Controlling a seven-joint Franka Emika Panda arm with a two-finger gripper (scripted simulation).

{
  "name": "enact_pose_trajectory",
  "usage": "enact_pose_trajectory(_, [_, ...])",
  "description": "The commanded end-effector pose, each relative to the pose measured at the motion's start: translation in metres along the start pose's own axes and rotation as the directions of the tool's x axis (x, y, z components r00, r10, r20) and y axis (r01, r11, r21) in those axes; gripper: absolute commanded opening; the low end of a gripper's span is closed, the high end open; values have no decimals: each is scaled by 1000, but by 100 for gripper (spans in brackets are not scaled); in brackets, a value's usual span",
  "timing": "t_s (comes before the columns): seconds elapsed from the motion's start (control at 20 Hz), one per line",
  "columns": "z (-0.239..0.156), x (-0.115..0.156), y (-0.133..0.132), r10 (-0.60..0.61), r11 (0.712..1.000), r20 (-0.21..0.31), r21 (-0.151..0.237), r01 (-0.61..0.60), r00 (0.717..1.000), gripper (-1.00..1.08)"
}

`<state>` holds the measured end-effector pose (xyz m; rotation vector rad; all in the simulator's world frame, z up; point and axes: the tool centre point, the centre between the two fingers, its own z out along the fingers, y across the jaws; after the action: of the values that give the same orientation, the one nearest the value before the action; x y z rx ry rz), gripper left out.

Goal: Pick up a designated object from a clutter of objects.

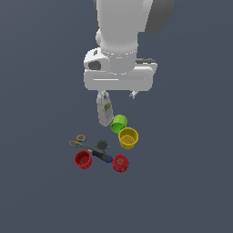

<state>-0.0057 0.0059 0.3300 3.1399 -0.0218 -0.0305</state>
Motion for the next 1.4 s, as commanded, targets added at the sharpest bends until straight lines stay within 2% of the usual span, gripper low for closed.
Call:
enact_pose_trajectory(0.0, [0,0,0,0,1000,0,0,0,1000,100])
enact_pose_trajectory(0.75, [1,4,0,-32,999,0,-4,32,999,100])
enact_pose_trajectory(1.05, [14,18,8,25,1000,-1,5,-25,1000,100])
enact_pose_trajectory(1.35, [39,42,26,137,990,0,19,-137,991,100])
